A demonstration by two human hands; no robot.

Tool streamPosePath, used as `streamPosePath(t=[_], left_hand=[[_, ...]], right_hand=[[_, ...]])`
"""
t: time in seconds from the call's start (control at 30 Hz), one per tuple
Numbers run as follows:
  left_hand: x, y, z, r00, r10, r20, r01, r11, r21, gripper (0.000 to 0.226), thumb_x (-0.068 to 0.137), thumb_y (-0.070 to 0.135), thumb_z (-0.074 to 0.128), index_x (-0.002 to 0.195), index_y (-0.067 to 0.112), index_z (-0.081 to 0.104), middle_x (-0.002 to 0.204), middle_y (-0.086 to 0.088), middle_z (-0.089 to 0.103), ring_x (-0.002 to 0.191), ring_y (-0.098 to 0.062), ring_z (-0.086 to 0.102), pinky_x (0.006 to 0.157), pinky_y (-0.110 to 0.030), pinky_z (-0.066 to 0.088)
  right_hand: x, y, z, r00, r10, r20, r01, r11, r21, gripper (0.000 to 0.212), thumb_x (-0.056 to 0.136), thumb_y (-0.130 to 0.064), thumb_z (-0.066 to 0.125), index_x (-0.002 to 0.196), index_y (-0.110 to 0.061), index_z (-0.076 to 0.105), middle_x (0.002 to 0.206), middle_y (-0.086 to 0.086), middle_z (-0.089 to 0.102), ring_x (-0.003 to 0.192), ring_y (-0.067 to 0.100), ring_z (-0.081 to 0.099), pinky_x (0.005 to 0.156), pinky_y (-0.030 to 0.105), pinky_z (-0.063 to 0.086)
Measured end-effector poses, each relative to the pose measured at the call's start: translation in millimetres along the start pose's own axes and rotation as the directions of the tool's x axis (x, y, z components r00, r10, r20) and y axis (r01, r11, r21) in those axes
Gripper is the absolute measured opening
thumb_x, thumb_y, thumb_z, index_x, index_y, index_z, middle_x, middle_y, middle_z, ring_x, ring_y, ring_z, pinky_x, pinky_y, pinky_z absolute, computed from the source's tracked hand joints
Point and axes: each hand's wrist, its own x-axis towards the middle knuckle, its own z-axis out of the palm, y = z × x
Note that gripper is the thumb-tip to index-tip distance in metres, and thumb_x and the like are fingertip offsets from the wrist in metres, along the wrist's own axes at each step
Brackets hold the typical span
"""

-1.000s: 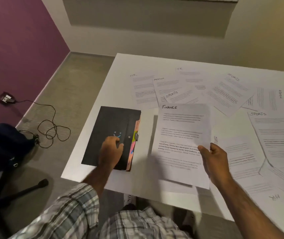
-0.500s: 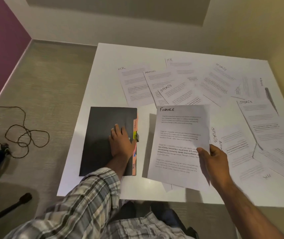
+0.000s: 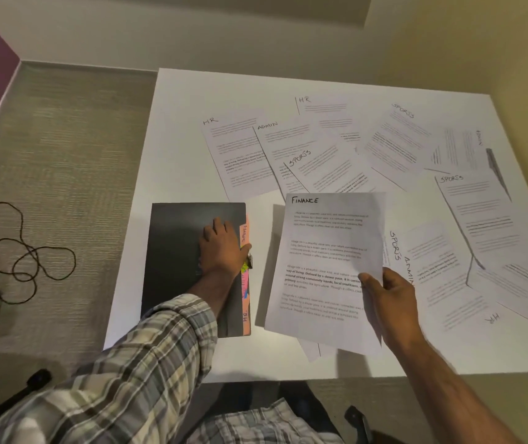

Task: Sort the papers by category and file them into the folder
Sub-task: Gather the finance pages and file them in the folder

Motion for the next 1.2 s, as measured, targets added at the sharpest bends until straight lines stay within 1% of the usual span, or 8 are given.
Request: streamPosePath(t=[0.17, 0.33, 0.63, 0.73, 0.87, 1.03, 1.13, 1.2], left_hand=[[3, 6, -5, 0.996, 0.064, 0.061, -0.065, 0.998, 0.024, 0.040, 0.095, 0.035, 0.057, 0.127, 0.010, 0.052, 0.125, -0.011, 0.050, 0.109, -0.034, 0.055, 0.083, -0.042, 0.054], [7, 18, -7, 0.994, 0.055, 0.089, -0.063, 0.995, 0.080, 0.036, 0.090, 0.023, 0.059, 0.123, 0.010, 0.050, 0.124, -0.016, 0.052, 0.108, -0.039, 0.056, 0.079, -0.040, 0.056], [30, 19, -20, 0.987, -0.151, 0.061, 0.159, 0.975, -0.156, 0.030, 0.085, 0.012, 0.062, 0.114, 0.004, 0.056, 0.119, -0.019, 0.059, 0.106, -0.036, 0.062, 0.086, -0.043, 0.057], [30, 10, -34, 0.965, -0.229, 0.129, 0.261, 0.892, -0.368, 0.024, 0.088, 0.012, 0.065, 0.109, 0.002, 0.061, 0.113, -0.017, 0.063, 0.102, -0.036, 0.067, 0.076, -0.039, 0.058], [25, -3, -52, 0.958, -0.239, 0.155, 0.285, 0.787, -0.547, 0.007, 0.089, 0.007, 0.060, 0.094, 0.004, 0.059, 0.095, -0.011, 0.064, 0.070, -0.018, 0.058, 0.049, -0.026, 0.040], [14, -13, -77, 0.960, -0.247, 0.128, 0.271, 0.730, -0.628, 0.008, 0.087, 0.006, 0.056, 0.080, 0.008, 0.055, 0.074, 0.000, 0.054, 0.057, -0.008, 0.048, 0.045, -0.022, 0.032], [11, -17, -84, 0.963, -0.239, 0.126, 0.263, 0.718, -0.645, 0.005, 0.089, 0.011, 0.057, 0.087, 0.008, 0.060, 0.077, 0.003, 0.058, 0.061, -0.007, 0.053, 0.046, -0.019, 0.035], [9, -19, -86, 0.963, -0.231, 0.135, 0.262, 0.701, -0.664, 0.006, 0.091, 0.014, 0.059, 0.090, 0.008, 0.061, 0.082, 0.003, 0.062, 0.065, -0.009, 0.059, 0.048, -0.018, 0.039]], right_hand=[[0, 1, 6, 1.000, 0.028, 0.003, -0.028, 0.999, 0.022, 0.009, 0.097, -0.009, 0.066, 0.101, -0.009, 0.074, 0.097, 0.003, 0.080, 0.088, 0.019, 0.077, 0.078, 0.029, 0.060], [0, 2, 6, 0.999, 0.045, 0.001, -0.045, 0.999, 0.009, 0.010, 0.096, -0.011, 0.067, 0.103, -0.009, 0.074, 0.100, 0.005, 0.079, 0.094, 0.025, 0.076, 0.086, 0.040, 0.060], [-2, -5, 7, 0.999, 0.034, -0.037, -0.033, 0.999, 0.023, 0.009, 0.098, -0.008, 0.064, 0.099, -0.008, 0.072, 0.092, -0.001, 0.078, 0.075, 0.007, 0.075, 0.059, 0.014, 0.056], [-1, -7, 12, 0.999, 0.014, -0.042, -0.014, 1.000, -0.002, 0.008, 0.098, -0.010, 0.064, 0.097, -0.010, 0.072, 0.091, -0.001, 0.078, 0.078, 0.012, 0.076, 0.063, 0.018, 0.055], [3, -12, 25, 0.996, -0.028, -0.089, 0.026, 0.999, -0.021, 0.008, 0.098, -0.010, 0.064, 0.096, -0.010, 0.072, 0.087, -0.003, 0.075, 0.077, 0.012, 0.070, 0.061, 0.015, 0.050], [1, -19, 56, 0.996, -0.054, -0.072, 0.052, 0.998, -0.029, 0.009, 0.098, -0.008, 0.062, 0.096, -0.006, 0.071, 0.084, -0.001, 0.073, 0.072, 0.013, 0.068, 0.053, 0.011, 0.048], [-7, -16, 83, 0.999, -0.051, 0.004, 0.051, 0.996, -0.071, 0.010, 0.098, -0.007, 0.060, 0.095, -0.006, 0.070, 0.083, -0.001, 0.073, 0.061, -0.002, 0.068, 0.048, 0.008, 0.046], [-8, -7, 102, 0.998, -0.042, 0.044, 0.047, 0.991, -0.128, 0.010, 0.097, -0.010, 0.061, 0.095, -0.010, 0.071, 0.086, 0.000, 0.075, 0.072, 0.008, 0.073, 0.052, 0.013, 0.049]])
